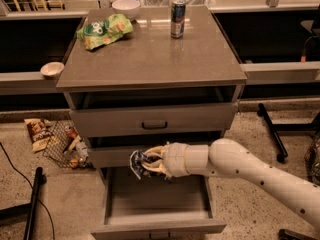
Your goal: Pick blue chip bag from bottom drawer and place on counter
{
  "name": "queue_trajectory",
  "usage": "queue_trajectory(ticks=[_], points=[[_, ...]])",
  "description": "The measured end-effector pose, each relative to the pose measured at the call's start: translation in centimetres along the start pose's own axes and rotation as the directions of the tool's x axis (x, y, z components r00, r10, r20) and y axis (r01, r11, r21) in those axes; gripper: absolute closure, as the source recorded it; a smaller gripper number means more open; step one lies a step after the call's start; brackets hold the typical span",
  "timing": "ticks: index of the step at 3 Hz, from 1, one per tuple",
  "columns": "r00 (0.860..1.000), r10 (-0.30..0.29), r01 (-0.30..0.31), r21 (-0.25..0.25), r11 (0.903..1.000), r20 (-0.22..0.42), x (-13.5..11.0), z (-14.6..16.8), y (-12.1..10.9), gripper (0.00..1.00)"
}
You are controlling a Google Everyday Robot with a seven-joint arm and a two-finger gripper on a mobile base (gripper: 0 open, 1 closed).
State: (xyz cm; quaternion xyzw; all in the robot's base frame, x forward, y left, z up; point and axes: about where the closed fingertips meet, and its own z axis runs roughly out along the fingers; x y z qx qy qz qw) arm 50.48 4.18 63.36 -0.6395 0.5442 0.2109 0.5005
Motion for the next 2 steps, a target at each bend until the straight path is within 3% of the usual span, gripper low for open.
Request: queue_trajectory(ticks=[1,2], points=[[0.994,-0.112,0.112,0.030,0.9933,0.003,-5.4,-4.0,-5.0,1.00],[0.971,-0.236,0.237,0.042,0.9706,-0.032,-11.2,-7.8,-9.7,1.00]])
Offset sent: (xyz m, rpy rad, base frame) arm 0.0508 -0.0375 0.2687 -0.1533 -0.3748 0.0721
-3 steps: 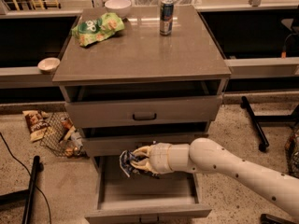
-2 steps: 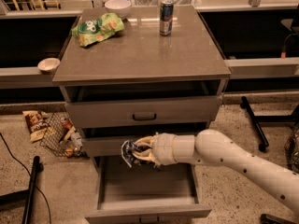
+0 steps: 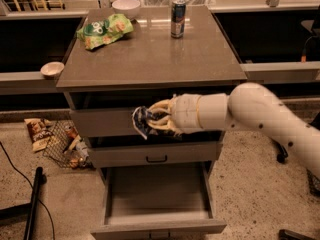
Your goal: Pick blue chip bag from bottom drawer and place on counter
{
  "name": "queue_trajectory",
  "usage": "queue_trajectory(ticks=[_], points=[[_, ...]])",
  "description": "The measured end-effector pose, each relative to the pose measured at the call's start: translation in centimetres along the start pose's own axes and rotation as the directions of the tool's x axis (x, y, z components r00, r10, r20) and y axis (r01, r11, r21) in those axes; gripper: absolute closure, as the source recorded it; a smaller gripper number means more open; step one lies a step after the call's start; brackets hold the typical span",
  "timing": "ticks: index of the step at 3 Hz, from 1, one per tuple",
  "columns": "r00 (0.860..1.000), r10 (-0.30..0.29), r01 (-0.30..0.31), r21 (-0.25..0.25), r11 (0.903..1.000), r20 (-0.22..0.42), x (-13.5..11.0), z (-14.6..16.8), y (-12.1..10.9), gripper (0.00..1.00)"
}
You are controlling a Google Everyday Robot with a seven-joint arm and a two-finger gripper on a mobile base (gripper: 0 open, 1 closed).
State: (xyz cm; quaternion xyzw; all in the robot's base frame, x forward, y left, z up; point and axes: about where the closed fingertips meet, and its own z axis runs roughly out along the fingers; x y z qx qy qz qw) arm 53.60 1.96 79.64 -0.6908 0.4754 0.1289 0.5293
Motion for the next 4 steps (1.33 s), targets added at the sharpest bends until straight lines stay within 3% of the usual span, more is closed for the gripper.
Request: queue_trajectory(ticks=[1,3,4], points=[[0.989,-0.140,0.141,0.041,0.9892,-0.038,-4.9,-3.6,-5.1,1.00],[0.988,-0.152,0.153,0.023,0.9879,-0.034,-4.9,-3.4,-5.7,1.00],[0.985,-0.172,0.171,-0.029,0.9849,-0.032,-2.6,-2.7,-7.7,1.00]])
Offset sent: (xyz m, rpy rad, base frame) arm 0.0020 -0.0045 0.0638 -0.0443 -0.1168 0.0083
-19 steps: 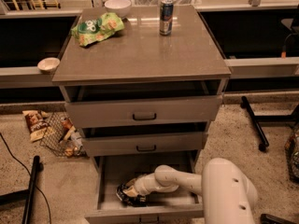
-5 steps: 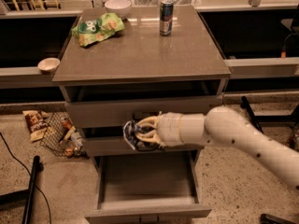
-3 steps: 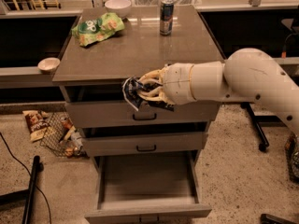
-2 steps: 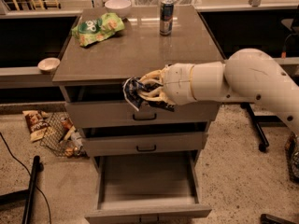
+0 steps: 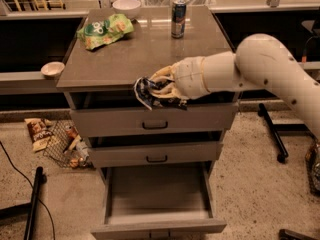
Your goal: Pick blue chip bag from bottom drawer and place on counter
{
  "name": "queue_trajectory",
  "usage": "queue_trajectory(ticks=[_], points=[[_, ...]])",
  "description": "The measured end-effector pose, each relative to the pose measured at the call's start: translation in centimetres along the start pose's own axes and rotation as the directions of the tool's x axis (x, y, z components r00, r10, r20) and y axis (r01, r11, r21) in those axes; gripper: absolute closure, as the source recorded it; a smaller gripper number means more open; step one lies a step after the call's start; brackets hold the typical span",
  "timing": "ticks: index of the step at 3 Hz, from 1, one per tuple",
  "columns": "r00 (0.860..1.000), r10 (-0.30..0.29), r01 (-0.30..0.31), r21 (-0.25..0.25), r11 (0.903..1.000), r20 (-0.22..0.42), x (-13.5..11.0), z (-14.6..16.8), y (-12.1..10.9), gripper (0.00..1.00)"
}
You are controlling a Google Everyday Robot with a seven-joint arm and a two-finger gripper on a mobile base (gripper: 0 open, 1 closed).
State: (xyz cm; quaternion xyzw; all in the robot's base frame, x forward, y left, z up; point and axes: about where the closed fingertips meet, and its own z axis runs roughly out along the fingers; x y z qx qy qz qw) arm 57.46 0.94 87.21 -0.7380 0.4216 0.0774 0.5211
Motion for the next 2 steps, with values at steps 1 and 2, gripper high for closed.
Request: queue_trajectory(ticks=[1,2], points=[[0.998,-0.063,0.063,-0.041,0.9972,0.007,2.2,1.1,-3.6,1.00],[0.990,-0.138,0.138,-0.041,0.9896,0.017,3.1,2.0,-7.8,1.00]])
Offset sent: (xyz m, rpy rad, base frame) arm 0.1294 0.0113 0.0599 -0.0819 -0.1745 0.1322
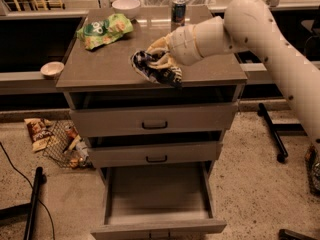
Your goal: Pick blue chip bag from bottom drawer and place on counter
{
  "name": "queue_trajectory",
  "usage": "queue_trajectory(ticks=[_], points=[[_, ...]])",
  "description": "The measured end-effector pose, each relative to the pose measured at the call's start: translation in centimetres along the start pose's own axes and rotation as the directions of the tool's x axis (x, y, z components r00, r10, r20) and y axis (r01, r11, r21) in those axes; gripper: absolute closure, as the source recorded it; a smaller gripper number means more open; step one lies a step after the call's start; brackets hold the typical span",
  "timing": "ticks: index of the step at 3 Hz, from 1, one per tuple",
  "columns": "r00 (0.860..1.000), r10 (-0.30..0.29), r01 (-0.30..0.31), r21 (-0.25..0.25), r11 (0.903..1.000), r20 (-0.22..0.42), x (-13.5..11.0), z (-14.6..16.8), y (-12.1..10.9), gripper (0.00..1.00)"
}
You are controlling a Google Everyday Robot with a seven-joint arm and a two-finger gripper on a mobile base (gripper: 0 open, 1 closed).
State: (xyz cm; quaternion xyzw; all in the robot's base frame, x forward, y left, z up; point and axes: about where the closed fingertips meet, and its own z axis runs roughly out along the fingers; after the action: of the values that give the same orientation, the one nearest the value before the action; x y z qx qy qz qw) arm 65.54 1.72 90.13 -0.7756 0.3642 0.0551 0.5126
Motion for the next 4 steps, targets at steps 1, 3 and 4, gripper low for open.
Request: queue_trajectory(ticks=[1,3,4], points=[[0.999,-0.045,0.045,0.021,0.9988,-0.029,1.1,0.4,-2.7,1.00],[0.992,-0.002,0.012,0.080,0.9967,-0.122,4.2,0.5,-4.8,1.00],[0.988,0.047,-0.032,0.099,0.9945,-0.145,6.0,0.9,-4.8,1.00]])
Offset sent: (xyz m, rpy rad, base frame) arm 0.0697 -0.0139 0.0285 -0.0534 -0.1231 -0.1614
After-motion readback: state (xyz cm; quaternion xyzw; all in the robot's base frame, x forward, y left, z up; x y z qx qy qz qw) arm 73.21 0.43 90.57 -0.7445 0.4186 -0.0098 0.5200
